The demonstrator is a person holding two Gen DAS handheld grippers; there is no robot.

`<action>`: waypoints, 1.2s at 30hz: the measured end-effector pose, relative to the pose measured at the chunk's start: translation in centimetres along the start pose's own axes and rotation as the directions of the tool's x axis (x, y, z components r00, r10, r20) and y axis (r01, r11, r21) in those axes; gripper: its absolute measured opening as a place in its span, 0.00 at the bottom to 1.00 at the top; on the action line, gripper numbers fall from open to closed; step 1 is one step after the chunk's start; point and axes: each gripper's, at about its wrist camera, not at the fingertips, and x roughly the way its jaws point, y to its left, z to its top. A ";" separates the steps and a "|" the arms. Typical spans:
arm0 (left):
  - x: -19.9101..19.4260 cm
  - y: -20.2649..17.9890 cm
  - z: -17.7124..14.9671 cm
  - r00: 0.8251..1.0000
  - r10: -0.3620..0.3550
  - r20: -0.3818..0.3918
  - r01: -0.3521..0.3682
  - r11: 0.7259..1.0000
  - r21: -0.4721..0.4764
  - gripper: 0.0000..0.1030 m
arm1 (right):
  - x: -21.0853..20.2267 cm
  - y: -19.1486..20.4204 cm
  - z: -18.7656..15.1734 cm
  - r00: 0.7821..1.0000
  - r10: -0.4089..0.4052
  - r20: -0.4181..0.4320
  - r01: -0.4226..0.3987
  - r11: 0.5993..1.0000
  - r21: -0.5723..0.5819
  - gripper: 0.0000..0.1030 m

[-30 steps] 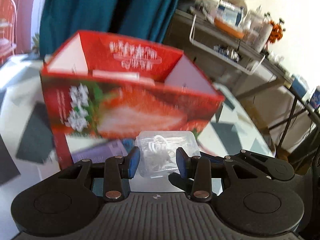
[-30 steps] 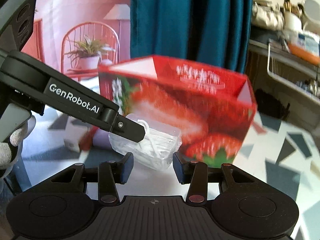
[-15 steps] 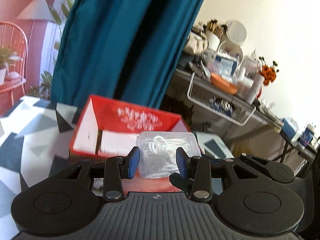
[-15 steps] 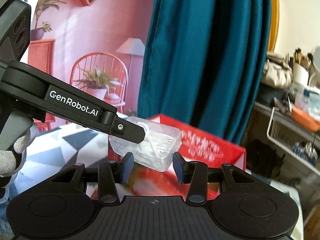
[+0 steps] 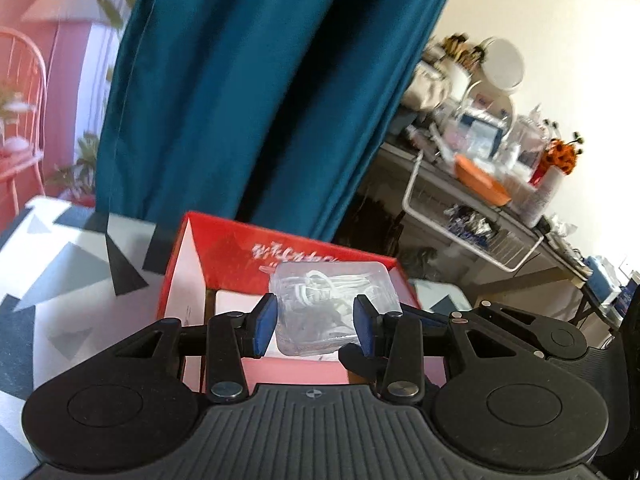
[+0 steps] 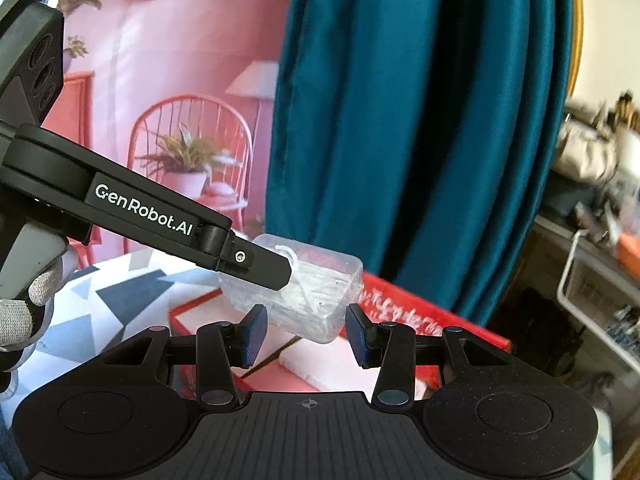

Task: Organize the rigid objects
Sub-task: 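Lift the clear box with both grippers and lower it into the red box, then open both grippers to release the clear box and withdraw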

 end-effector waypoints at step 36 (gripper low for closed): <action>10.9 2.7 -1.9 0.970 0.073 -0.232 -0.046 0.992 0.121 0.45 | 11.3 -6.2 -4.7 0.938 0.117 -0.325 -0.022 0.959 0.284 0.40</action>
